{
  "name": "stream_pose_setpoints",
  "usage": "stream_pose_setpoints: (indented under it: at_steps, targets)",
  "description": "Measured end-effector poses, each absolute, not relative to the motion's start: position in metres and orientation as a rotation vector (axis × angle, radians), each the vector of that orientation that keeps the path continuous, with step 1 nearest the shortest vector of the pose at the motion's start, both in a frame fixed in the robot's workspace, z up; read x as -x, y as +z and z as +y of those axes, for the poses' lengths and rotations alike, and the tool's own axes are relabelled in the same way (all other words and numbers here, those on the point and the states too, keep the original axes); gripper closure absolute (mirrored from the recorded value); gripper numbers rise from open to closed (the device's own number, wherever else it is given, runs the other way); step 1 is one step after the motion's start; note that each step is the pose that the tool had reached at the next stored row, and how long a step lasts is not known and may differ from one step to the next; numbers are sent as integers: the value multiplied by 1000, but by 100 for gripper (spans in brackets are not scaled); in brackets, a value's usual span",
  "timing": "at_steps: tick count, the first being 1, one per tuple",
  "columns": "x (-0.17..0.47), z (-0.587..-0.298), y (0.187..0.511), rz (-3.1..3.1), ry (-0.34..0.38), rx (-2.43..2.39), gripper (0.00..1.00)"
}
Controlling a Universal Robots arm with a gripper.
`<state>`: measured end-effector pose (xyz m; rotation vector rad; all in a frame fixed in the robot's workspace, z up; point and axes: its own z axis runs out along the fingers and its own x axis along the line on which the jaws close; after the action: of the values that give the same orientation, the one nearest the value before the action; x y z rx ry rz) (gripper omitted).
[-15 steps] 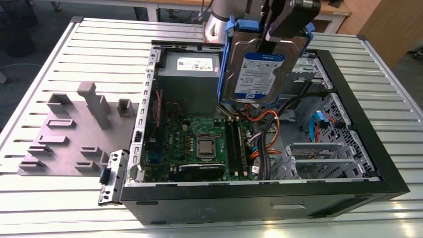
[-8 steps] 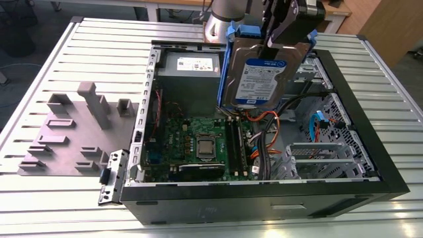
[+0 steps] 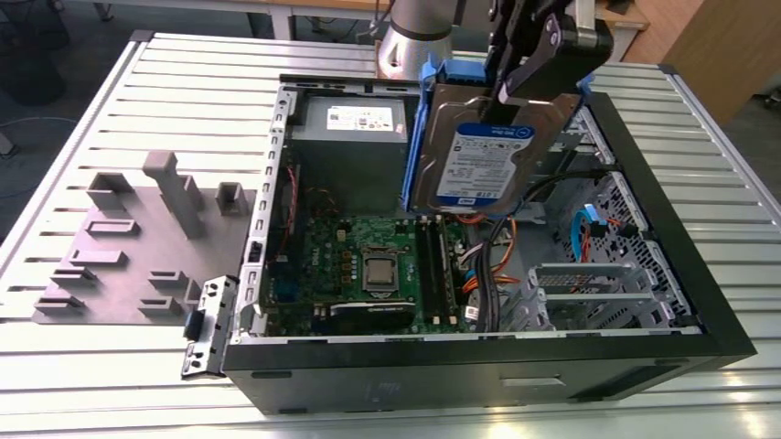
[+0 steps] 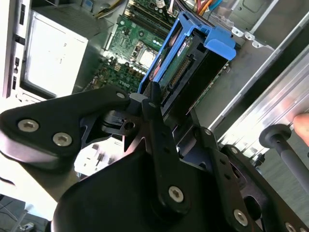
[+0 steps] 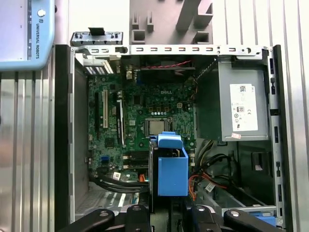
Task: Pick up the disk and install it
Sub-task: 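Insert the disk into the insertion slot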
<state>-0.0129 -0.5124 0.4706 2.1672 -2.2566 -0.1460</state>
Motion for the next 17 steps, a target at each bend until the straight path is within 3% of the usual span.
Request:
stream_pose_setpoints:
  at_steps: [17]
  targets:
    - [13,-548,469,-2257,-146,-2167,65]
